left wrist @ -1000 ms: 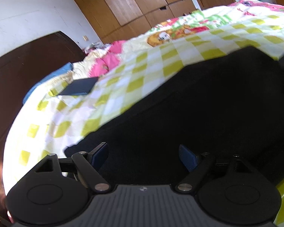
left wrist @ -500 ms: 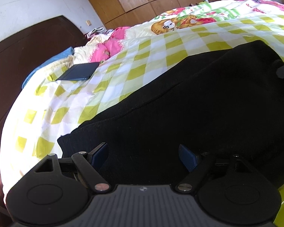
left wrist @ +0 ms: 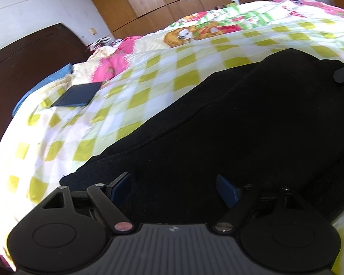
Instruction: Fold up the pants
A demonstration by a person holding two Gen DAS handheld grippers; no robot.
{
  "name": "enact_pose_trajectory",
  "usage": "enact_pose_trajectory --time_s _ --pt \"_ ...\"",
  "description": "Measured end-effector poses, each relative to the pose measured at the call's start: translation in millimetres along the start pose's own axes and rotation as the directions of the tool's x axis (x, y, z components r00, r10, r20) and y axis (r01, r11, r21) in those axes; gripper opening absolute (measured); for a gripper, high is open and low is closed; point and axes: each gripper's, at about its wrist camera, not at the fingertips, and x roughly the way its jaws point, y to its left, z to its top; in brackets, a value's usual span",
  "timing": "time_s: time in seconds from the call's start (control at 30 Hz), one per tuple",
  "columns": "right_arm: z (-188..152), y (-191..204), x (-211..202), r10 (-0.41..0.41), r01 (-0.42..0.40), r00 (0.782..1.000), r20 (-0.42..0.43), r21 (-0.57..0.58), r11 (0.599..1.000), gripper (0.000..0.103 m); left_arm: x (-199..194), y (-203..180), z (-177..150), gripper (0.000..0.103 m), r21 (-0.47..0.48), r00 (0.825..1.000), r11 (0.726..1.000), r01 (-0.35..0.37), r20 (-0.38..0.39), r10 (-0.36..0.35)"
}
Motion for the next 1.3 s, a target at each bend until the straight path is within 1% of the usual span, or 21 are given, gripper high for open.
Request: enact_pose_trajectory --time_s 0.2,0.23,0.33,0.4,0.47,0.53,0.63,0.73,0.8,0.87,0.9,0.97,1.0,1.03,1.07,1.1,1.17,1.2,1.23,1.27,1.3 --pt "3 -19 -50 -0.059 0.059 0.996 0.06 0.006 0.998 0.013 -8 -36 17 0.093 0.035 0.996 0.996 0.077 0.033 -0.078" --pt "4 -23 -58 -0.071 0.07 0.995 0.07 0.012 0.997 0.008 -10 -43 21 0.093 0.044 0.995 0.995 0.088 0.039 -0.09" --pt "2 -37 -79 -0.088 0.085 0.992 0.089 0.038 0.996 0.009 -14 -63 29 0.093 0.071 0.991 0.991 0.117 0.051 -0.12" --pt "-1 -41 -85 -0.096 0.095 0.992 0.087 0.024 0.995 0.015 -18 -75 34 0.093 0.093 0.99 0.988 0.124 0.058 -0.13" --pt "-3 -47 -88 -0.075 0.072 0.993 0.088 0.034 0.997 0.02 -22 -83 37 0.093 0.116 0.99 0.987 0.112 0.068 -0.121" --pt "-5 -55 -91 -0.053 0.047 0.994 0.094 0.069 0.997 0.025 -25 -84 39 0.093 0.115 0.991 0.987 0.11 0.066 -0.118" --pt "-5 -61 -97 -0.048 0.04 0.993 0.106 0.078 0.996 0.043 -30 -79 37 0.093 0.094 0.991 0.99 0.108 0.072 -0.115" --pt "-4 -67 -95 -0.037 0.029 0.995 0.089 0.09 0.996 0.046 -33 -79 34 0.093 0.097 0.99 0.989 0.11 0.077 -0.117" --pt "-5 -69 -90 0.003 -0.011 0.997 0.072 0.109 0.994 0.049 -32 -80 32 0.093 0.093 0.99 0.989 0.115 0.075 -0.122" --pt "-5 -69 -82 0.044 -0.049 0.998 0.047 0.11 0.993 0.059 -31 -80 31 0.093 0.082 0.989 0.989 0.119 0.075 -0.125" --pt "-5 -69 -75 0.049 -0.053 0.998 0.038 0.111 0.992 0.059 -31 -80 30 0.093 0.078 0.989 0.989 0.123 0.076 -0.129" --pt "0 -67 -59 0.036 -0.037 0.999 0.012 0.089 0.995 0.057 -31 -80 30 0.093 0.078 0.988 0.989 0.128 0.082 -0.135" --pt "2 -64 -52 0.023 -0.024 1.0 0.013 0.08 0.997 0.053 -31 -80 30 0.093 0.081 0.987 0.989 0.127 0.086 -0.133" --pt "4 -60 -46 0.013 -0.014 1.0 0.019 0.074 0.997 0.038 -32 -80 30 0.093 0.082 0.987 0.989 0.121 0.097 -0.128" --pt "4 -56 -43 0.002 -0.003 1.0 0.019 0.069 0.998 0.021 -35 -79 31 0.093 0.079 0.986 0.991 0.11 0.115 -0.118" --pt "5 -54 -43 0.006 -0.007 1.0 0.026 0.069 0.998 0.017 -39 -77 32 0.093 0.065 0.984 0.992 0.105 0.138 -0.113" --pt "2 -49 -50 0.039 -0.043 0.998 0.051 0.077 0.996 0.013 -44 -72 36 0.093 0.026 0.977 0.993 0.118 0.176 -0.121" --pt "0 -44 -57 0.046 -0.05 0.997 0.066 0.064 0.997 0.013 -42 -72 39 0.093 0.021 0.976 0.993 0.117 0.181 -0.119" --pt "-2 -38 -64 0.055 -0.059 0.996 0.077 0.055 0.997 0.012 -37 -75 41 0.093 0.032 0.979 0.994 0.106 0.173 -0.11" --pt "-4 -32 -70 0.065 -0.069 0.994 0.084 0.044 0.997 0.012 -29 -81 41 0.094 0.058 0.984 0.994 0.092 0.147 -0.1" --pt "-7 -25 -76 0.063 -0.066 0.994 0.088 0.029 0.997 0.012 -19 -86 38 0.095 0.086 0.988 0.992 0.097 0.113 -0.107"
